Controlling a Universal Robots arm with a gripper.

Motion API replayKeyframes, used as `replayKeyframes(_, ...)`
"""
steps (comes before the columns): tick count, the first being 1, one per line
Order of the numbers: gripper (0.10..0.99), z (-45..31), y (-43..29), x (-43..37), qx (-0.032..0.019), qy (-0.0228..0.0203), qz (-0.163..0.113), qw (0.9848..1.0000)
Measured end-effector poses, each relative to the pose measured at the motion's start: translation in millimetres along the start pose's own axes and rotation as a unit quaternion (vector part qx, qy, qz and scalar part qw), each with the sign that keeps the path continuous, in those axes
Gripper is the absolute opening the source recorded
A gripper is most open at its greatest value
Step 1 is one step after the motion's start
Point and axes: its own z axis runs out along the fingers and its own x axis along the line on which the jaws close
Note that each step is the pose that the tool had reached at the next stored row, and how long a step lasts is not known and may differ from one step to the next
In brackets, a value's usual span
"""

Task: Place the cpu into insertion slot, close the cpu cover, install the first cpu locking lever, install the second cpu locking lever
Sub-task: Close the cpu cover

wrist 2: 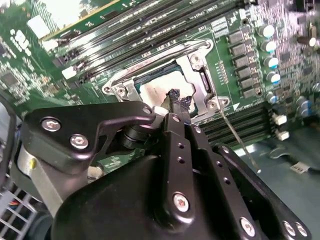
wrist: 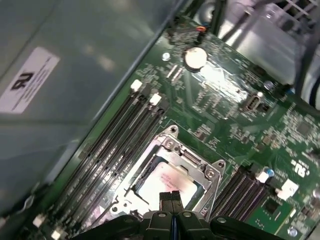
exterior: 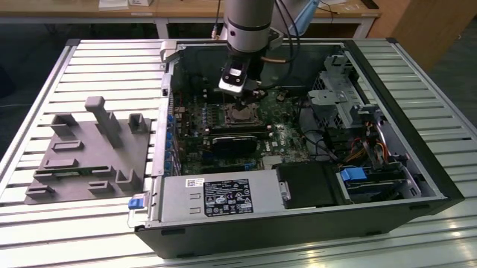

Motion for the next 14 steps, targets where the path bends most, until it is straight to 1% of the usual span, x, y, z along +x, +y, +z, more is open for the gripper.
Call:
replayKeyframes(2,0.106,0.1,0.0,0.0,0.0004,0.0003,-0.019,0.9998)
replayKeyframes(4,0.106,0.4,0.0,0.0,0.0006,0.0005,-0.036,0.9993)
replayKeyframes(7,0.106,0.7,0.0,0.0,0.0011,0.0009,-0.063,0.998)
replayKeyframes(9,0.106,0.9,0.0,0.0,0.0014,0.0012,-0.081,0.9967)
replayKeyframes(11,0.106,1.2,0.0,0.0,0.0017,0.0015,-0.1,0.995)
replayKeyframes(14,0.106,1.3,0.0,0.0,0.0023,0.0018,-0.127,0.9919)
